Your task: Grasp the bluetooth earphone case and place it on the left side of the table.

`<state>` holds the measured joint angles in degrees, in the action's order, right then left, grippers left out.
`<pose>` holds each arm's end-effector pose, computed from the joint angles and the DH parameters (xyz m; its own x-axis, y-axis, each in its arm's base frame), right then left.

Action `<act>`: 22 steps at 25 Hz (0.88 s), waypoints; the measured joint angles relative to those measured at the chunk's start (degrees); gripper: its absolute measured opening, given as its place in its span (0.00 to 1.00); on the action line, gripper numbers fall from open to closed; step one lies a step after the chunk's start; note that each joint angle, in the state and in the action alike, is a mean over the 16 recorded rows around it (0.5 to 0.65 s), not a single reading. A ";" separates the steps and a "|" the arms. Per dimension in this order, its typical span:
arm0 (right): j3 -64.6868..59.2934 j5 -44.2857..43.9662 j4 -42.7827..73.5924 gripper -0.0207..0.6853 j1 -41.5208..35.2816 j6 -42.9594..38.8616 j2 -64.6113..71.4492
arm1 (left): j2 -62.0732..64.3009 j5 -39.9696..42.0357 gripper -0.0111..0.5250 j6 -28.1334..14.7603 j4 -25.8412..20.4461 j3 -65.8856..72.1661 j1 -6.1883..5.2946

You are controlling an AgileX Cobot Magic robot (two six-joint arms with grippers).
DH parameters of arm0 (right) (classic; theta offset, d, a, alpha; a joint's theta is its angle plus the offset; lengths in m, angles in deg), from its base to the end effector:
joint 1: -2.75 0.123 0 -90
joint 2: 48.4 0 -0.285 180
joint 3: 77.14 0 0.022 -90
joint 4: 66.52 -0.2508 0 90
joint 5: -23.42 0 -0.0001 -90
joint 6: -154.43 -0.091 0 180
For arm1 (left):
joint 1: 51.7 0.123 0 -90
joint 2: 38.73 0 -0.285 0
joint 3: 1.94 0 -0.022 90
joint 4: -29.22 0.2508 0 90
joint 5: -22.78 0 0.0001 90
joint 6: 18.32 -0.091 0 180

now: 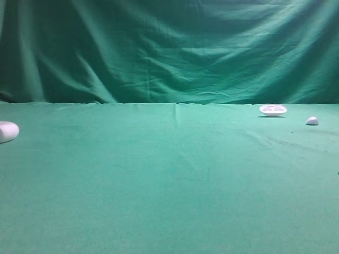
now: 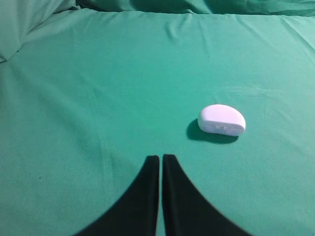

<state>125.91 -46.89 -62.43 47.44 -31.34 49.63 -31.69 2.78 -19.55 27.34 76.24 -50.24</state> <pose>0.2375 0.2263 0.4168 -0.6340 -0.5197 -0.5726 -0.6278 0.7783 -0.0114 0.0530 0.0003 0.1768 -0.2621 -0.0161 -0.9649 -0.0171 0.9998 -0.0120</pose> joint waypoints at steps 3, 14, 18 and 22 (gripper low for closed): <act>-10.54 2.32 -0.74 0.13 -1.11 -0.44 -8.39 | 0.00 0.00 0.02 0.00 0.00 0.00 0.00; -35.83 11.60 -2.94 0.13 -1.93 0.63 -35.57 | 0.00 0.00 0.02 0.00 0.00 0.00 0.00; -39.14 12.51 -2.81 0.13 -2.01 2.62 -42.01 | 0.00 0.00 0.02 0.00 0.00 0.00 0.00; -42.84 14.38 -1.97 0.13 -3.33 4.81 -47.40 | 0.00 0.00 0.02 0.00 0.00 0.00 0.00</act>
<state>83.07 -32.51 -64.41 44.12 -26.53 2.23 -31.69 2.78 -19.55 27.34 76.24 -50.24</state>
